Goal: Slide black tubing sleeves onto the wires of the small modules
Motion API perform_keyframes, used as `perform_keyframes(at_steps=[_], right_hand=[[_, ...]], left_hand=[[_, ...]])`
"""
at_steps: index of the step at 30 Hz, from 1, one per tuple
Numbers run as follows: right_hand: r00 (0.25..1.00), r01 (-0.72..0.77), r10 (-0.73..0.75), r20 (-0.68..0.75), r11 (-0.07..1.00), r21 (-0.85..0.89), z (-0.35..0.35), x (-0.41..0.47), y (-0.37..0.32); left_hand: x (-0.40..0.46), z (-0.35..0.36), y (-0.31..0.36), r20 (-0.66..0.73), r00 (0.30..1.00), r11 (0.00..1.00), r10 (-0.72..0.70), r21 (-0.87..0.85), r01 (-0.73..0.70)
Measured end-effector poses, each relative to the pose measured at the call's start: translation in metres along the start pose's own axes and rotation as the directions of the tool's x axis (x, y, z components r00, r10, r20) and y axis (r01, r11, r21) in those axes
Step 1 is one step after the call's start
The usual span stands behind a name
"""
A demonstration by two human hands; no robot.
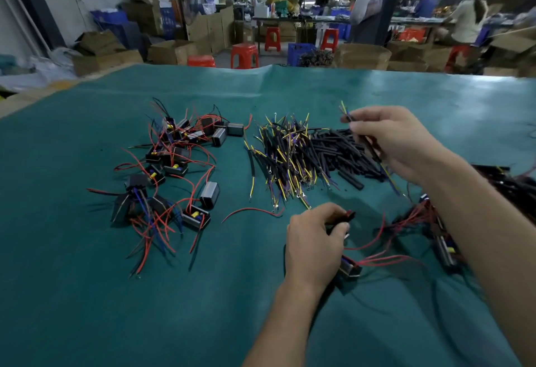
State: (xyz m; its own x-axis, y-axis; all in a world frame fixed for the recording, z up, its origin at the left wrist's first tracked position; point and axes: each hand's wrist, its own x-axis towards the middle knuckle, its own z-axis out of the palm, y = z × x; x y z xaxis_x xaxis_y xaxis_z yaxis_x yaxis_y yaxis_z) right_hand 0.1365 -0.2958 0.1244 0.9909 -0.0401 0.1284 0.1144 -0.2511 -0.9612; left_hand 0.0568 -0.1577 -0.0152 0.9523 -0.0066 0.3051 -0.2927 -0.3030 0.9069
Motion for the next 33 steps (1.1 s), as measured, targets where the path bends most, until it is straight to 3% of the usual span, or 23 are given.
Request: perform_keyframes(at_steps=[6,16,23,33], right_hand=[[0.991,-0.127,0.133,-0.014,0.968,0.217,-0.023,-0.064,0.041],[0.994,-0.077,0.098,-0.047,0.94,0.332,-0.021,-0.085,0.077],[0.989,-0.017,0.065,-0.134,0.942,0.336,-0.025,-0.087,0.079],[0.983,0.009,0.021,-0.184,0.987,0.158,-0.018,-0.087,0.084]], left_hand=[[0.002,0.0,0.0,-0.005,0.999,0.998,0.05,0.039,-0.05],[0.0,0.0,0.005,0.008,0.999,0.999,0.036,-0.024,-0.036],[-0.001,0.0,0.007,-0.005,1.0,0.999,0.025,-0.019,-0.025],[0.002,0.0,0.006,0.011,1.0,0.999,0.005,-0.036,-0.005]])
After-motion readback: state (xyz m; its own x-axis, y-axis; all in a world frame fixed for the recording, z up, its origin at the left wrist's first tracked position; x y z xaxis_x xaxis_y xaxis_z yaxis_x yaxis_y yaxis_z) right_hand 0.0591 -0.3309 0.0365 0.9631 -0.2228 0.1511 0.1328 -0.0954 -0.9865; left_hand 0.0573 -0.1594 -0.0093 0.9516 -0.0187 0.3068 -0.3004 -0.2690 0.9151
